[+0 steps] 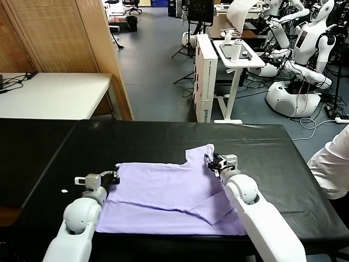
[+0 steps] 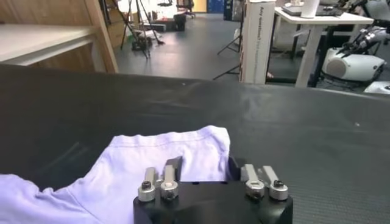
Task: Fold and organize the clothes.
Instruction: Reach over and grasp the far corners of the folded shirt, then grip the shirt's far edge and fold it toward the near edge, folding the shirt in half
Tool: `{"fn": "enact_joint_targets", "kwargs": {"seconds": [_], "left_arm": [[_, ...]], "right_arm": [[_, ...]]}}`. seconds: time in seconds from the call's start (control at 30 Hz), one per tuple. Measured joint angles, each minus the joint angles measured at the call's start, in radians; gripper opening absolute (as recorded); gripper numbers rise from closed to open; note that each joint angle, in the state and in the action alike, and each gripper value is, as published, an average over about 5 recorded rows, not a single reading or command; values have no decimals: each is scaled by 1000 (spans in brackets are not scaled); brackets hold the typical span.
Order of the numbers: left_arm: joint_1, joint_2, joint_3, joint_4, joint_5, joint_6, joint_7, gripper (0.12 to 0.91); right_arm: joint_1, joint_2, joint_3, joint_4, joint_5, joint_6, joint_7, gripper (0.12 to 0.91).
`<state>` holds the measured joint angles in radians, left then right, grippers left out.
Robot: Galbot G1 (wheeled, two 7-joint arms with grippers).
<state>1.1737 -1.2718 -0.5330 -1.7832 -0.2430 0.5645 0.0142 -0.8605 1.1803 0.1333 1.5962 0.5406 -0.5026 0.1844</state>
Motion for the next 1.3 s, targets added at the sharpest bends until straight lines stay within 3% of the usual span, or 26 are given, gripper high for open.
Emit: {"fn": "enact_joint_targets", "kwargs": {"seconds": [0.57,1.3], "left_arm": [[58,4,-21,-78,-6,-15,-1,147],[273,8,-111,-316,-10,-14,7,147]], "right_arm": [[-136,-44,72,163,43,48,-9,142],[-376,-129,196,492,134,-47,43,142]]}}
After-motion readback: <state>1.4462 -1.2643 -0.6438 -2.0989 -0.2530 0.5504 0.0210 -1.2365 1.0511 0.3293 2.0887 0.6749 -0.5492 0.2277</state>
